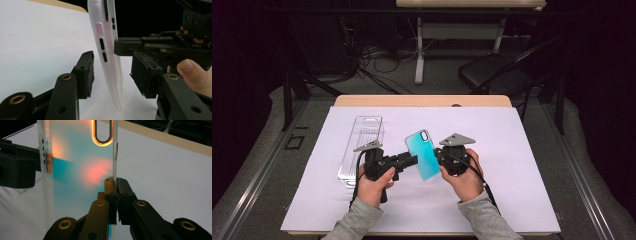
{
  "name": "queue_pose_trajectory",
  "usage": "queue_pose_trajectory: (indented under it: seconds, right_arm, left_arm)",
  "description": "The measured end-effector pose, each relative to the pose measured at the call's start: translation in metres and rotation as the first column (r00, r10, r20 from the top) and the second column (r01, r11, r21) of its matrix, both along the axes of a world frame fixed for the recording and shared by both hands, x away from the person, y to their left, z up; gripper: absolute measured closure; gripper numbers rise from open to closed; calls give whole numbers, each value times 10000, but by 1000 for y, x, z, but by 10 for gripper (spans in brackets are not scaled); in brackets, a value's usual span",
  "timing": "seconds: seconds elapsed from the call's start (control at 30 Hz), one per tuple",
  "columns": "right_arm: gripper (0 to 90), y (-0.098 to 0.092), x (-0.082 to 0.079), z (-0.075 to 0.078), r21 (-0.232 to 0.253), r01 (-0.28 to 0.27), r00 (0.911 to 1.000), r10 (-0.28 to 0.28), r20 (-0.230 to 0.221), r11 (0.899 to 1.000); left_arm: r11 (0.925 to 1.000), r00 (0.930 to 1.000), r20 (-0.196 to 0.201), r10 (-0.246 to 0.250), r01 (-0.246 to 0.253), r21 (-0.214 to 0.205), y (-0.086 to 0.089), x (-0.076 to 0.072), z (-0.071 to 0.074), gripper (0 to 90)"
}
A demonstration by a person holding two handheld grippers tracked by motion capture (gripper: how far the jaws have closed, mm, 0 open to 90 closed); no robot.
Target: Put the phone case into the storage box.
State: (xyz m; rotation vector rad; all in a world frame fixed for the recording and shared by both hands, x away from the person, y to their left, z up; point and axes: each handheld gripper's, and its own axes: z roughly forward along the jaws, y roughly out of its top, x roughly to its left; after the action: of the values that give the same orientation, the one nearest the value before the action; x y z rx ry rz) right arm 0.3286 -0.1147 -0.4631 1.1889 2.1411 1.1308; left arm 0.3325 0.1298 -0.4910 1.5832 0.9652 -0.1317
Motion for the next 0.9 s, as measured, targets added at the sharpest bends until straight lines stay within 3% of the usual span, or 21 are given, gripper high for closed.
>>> queue_pose_trajectory:
  seconds: [0.9]
  right_arm:
    - [879,2,-2,-1,106,-74,10000,74,58,9999]
  left_arm:
    - [9994,9994,97,342,-343,38,-15,7,-4,630]
